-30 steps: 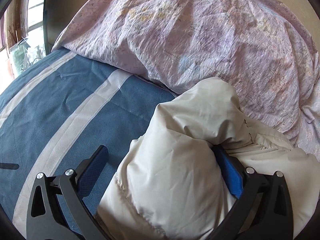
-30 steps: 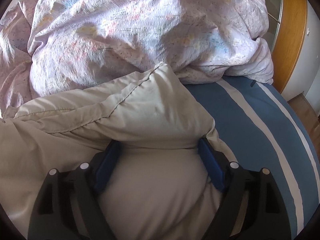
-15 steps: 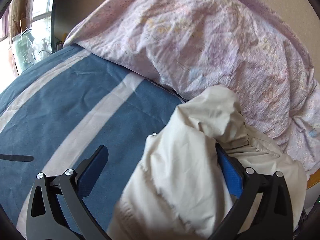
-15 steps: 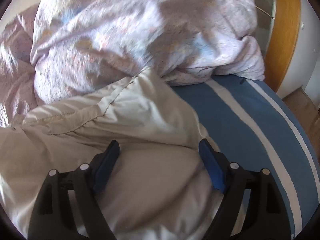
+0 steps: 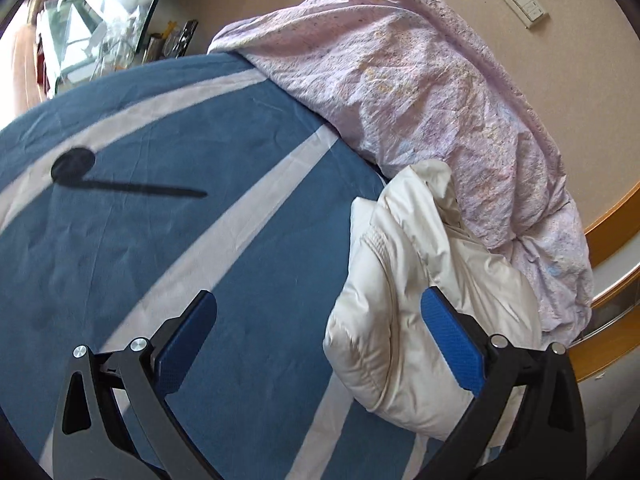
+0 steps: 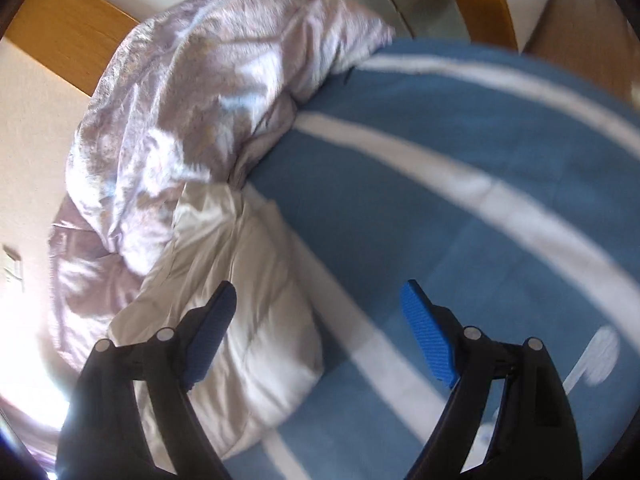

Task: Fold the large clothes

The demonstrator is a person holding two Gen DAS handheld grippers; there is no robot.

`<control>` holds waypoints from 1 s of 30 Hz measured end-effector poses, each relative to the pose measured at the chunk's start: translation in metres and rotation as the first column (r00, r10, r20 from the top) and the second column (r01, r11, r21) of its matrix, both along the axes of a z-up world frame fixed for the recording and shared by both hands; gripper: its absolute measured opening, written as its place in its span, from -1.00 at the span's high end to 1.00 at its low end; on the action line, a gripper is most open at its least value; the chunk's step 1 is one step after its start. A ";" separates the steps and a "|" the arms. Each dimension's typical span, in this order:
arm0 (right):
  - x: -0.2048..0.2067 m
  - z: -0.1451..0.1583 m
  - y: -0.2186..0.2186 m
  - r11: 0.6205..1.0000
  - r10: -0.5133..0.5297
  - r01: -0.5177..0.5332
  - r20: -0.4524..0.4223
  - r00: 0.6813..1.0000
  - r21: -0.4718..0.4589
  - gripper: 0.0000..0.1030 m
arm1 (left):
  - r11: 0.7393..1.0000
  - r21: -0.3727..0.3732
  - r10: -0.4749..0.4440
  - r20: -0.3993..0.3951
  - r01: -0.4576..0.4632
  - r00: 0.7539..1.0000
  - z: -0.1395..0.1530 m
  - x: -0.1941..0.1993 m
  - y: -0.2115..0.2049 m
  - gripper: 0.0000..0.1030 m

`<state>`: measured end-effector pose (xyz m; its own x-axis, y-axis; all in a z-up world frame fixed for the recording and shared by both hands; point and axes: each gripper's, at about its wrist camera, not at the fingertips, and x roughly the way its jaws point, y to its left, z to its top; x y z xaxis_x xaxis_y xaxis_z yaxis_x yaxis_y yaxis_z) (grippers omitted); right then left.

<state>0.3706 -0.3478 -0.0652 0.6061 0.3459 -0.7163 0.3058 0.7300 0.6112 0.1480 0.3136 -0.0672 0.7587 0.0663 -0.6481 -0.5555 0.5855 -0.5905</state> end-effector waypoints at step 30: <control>0.003 -0.038 0.057 0.984 0.054 -0.061 0.046 0.997 0.168 0.22 | 0.970 -0.241 0.066 0.157 -0.026 0.985 -0.041 0.029 -0.043 0.06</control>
